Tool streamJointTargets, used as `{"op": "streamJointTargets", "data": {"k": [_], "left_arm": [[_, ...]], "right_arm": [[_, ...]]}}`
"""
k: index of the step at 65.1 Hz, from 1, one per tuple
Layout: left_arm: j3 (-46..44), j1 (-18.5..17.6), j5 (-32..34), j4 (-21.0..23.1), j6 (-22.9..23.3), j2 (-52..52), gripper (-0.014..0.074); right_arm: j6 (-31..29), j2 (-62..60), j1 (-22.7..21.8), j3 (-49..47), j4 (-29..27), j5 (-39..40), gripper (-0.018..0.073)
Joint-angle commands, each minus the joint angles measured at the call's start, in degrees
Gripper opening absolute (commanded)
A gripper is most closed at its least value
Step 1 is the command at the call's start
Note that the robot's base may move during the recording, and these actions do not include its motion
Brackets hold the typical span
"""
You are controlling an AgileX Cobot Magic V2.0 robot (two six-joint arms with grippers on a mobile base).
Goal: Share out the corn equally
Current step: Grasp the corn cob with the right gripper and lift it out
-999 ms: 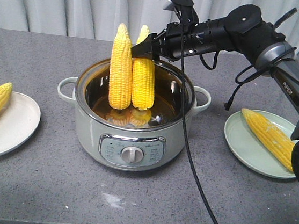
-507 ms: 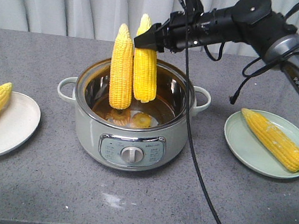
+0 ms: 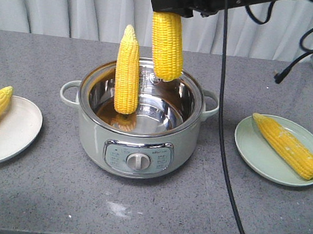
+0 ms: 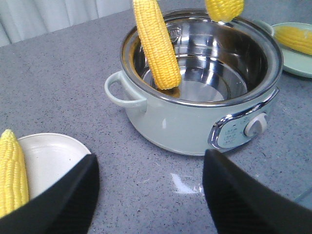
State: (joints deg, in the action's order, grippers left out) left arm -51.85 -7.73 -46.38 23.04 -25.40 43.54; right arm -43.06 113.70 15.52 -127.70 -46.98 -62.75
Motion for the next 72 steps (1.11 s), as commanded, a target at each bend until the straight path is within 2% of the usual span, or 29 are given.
{"op": "streamJointTargets", "data": {"k": [1, 6, 15, 30, 44, 61, 72], "left_arm": [[-1.4, -0.3, 3.2, 1.9, 0.1, 0.0, 0.0454], [-1.4, -0.3, 3.2, 1.9, 0.1, 0.0, 0.0454], [-1.4, -0.3, 3.2, 1.9, 0.1, 0.0, 0.0454], [-1.4, -0.3, 3.2, 1.9, 0.1, 0.0, 0.0454], [-1.4, -0.3, 3.2, 1.9, 0.1, 0.0, 0.0454], [-1.4, -0.3, 3.2, 1.9, 0.1, 0.0, 0.0454], [-1.4, -0.3, 3.2, 1.9, 0.1, 0.0, 0.0454]], "right_arm": [[5.9, -5.6, -0.5, -1.8, -1.0, 0.1, 0.0225], [10.0, -7.2, -0.5, -1.4, 1.3, -0.2, 0.0225], [12.1, -11.3, -0.4, 2.7, 3.0, -0.2, 0.0225], [6.0, -24.8, -0.4, 23.6, -0.9, 8.1, 0.0225], [4.9, -38.3, -0.4, 41.3, 0.1, 13.7, 0.0225], [4.7, -51.3, -0.4, 57.3, 0.3, 15.5, 0.0225], [4.7, -58.1, -0.4, 64.3, 0.3, 15.7, 0.0225]]}}
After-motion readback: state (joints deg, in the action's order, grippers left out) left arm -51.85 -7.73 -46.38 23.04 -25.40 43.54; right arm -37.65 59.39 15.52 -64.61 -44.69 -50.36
